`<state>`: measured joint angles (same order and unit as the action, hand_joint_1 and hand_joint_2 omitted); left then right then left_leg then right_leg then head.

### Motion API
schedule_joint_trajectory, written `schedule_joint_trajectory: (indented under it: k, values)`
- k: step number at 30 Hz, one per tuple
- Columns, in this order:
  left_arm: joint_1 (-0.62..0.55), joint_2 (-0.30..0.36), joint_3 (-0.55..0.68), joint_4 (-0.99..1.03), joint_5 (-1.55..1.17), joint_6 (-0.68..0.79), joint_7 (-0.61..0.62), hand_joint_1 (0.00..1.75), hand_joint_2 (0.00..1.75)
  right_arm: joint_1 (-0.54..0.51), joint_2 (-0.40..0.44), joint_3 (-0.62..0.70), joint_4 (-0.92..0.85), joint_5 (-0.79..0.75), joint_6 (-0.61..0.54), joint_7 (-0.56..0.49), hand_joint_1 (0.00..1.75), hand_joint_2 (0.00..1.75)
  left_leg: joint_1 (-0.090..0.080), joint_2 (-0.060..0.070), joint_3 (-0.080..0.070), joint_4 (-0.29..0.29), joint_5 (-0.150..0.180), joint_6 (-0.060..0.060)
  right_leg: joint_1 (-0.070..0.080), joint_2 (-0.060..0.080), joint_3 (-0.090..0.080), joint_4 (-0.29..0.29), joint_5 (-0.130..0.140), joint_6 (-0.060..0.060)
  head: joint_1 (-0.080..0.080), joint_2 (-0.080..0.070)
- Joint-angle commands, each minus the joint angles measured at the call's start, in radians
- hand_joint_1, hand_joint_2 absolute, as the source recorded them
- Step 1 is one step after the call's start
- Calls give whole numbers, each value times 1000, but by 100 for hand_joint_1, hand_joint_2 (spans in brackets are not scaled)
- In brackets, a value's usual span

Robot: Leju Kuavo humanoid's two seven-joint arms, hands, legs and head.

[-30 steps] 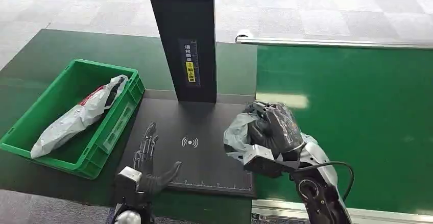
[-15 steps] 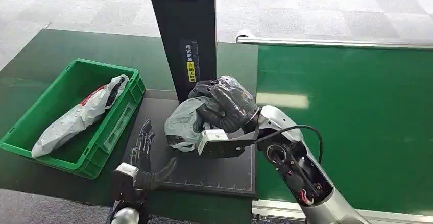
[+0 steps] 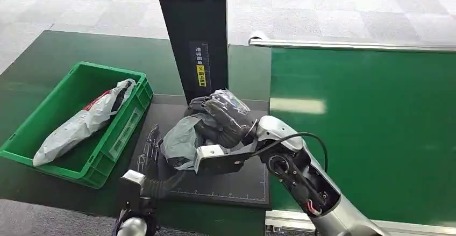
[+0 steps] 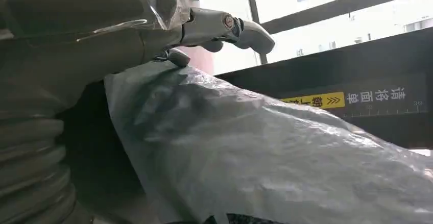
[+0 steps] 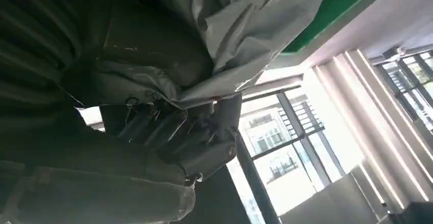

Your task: Moved the parcel from conveyor to table for the left to box.

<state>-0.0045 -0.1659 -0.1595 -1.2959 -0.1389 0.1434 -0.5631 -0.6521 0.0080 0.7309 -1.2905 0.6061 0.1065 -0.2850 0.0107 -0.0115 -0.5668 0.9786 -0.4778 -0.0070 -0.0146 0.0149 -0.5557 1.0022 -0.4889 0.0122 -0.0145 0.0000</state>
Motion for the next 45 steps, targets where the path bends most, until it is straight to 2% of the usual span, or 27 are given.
schedule_joint_trajectory:
  k: [1,3,4,8,11,18,19,25,30,35,41,45]
  values:
    - [-23,16,0,39,3,-2,13,0,175,25,-10,112,214,-42,31,-48,175,175,0,0,4,-2,0,0,1,-1,4,-2,0,0,0,0]
    - [-23,16,0,39,3,-2,13,0,175,23,-11,111,215,-42,31,-48,175,175,0,0,2,-1,0,0,0,-1,2,-1,0,0,0,0]
    - [-24,16,-1,40,4,-2,13,0,175,26,-10,113,242,-65,75,-36,2,175,0,0,3,-2,1,0,0,-2,3,-2,1,-1,0,0]
    - [-13,16,2,27,5,-3,18,0,175,109,-41,116,382,-108,72,-98,0,175,1,-2,5,-3,1,0,1,-3,6,-4,0,0,0,0]
    - [-12,13,5,20,-10,-16,34,0,175,178,-85,95,373,-145,67,-118,0,175,1,-4,4,-3,1,1,1,-5,6,-4,0,0,0,0]
    - [-13,12,8,20,-11,-18,35,0,175,180,-89,91,343,-147,85,-103,0,175,0,-1,2,-1,0,0,0,-3,2,-1,0,-1,0,0]
    - [-15,12,8,22,-18,-23,36,0,175,191,-89,73,326,-169,119,-95,0,175,0,-1,1,-1,0,0,0,-2,1,-1,0,0,0,0]
    - [1,46,28,-2,-60,-21,26,0,175,350,-140,-149,149,-361,202,-180,0,175,0,-3,2,-1,0,1,0,-4,2,-1,0,0,0,0]
    - [38,110,80,-49,-192,-45,20,0,175,548,-149,-456,-19,-515,253,-208,0,175,0,-3,1,-1,0,0,0,-5,3,-2,-1,-1,0,0]
    - [70,155,125,-110,-246,-152,-3,0,175,698,-37,-812,-131,-641,313,-211,0,175,0,-5,1,-1,-1,0,0,-6,2,-2,-2,-1,0,0]
    - [49,183,71,-89,-281,-198,-2,0,175,737,3,-906,-159,-625,325,-199,0,175,0,-4,0,-1,-1,0,0,-5,2,-1,-1,-1,0,0]
    - [43,200,33,-95,-309,-190,-14,0,175,758,15,-906,-171,-559,283,-211,0,175,0,-3,0,0,-1,0,0,-4,1,-1,-1,-1,0,0]
